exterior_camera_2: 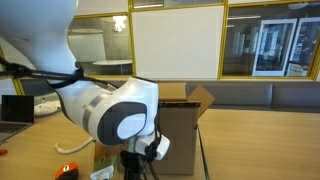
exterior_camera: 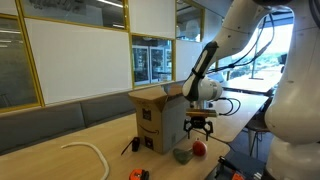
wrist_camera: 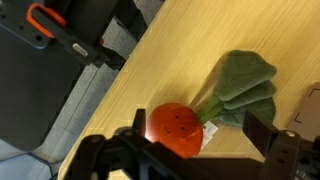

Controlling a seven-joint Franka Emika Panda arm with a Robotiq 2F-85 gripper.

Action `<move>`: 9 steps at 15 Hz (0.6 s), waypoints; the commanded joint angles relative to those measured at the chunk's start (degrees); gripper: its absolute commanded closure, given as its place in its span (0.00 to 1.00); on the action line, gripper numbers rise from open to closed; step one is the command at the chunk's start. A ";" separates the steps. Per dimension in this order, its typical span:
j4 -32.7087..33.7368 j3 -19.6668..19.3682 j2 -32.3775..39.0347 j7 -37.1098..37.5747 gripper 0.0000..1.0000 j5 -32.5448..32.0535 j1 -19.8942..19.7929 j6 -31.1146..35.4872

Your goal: Pick up the toy, measuring tapes and the white rope from the table and put them in the box.

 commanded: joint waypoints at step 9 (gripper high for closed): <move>3.94 -2.80 12.96 7.03 0.00 21.23 1.99 12.71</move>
